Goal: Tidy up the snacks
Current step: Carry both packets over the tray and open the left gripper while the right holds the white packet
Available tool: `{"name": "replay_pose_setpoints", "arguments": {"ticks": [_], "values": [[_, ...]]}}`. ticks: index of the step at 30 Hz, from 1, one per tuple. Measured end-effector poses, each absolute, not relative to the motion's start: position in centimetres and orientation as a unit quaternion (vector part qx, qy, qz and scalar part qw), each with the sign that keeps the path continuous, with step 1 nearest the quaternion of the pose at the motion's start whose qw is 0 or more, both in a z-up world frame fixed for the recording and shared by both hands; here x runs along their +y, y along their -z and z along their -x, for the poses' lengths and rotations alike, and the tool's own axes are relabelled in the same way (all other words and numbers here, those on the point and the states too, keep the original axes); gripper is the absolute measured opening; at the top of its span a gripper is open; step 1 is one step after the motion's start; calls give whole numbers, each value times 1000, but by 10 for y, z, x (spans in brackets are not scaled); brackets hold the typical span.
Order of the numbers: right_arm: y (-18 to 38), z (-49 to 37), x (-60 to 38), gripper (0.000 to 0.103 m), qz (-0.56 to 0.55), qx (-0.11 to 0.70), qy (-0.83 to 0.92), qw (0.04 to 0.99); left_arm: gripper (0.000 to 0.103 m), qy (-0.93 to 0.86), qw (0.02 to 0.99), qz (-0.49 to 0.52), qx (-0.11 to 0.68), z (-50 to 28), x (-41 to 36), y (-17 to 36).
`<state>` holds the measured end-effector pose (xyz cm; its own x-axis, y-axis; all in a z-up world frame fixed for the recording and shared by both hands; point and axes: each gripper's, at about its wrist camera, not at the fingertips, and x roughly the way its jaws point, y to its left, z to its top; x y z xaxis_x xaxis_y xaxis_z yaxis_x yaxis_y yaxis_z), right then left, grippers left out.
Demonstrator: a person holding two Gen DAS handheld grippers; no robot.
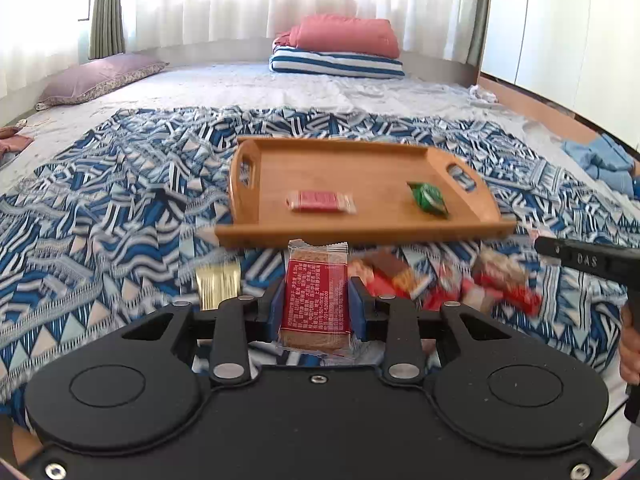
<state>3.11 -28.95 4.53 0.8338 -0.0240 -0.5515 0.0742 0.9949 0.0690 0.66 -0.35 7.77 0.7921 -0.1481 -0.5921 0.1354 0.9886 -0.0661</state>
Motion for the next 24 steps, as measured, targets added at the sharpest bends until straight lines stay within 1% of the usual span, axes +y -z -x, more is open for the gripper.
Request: {"name": "replay_pose_setpoints", "arguments": {"ticks": [4,12,18,24], "values": [[-56,-45,-284,35,-36,283,6,958,31,70,948,11,310,-33,-2,-90],[-68,-94,-287,35,-61,295,-18,953,31,79,942,34,325,-100,5,-101],[-69,-140,-296,35,-83,316,-17,945,31,85,929,63,355,-156,11,-95],[-61,-183,-299,35,-83,340,-20,936,32,82,921,58,377,-209,9,-81]]}}
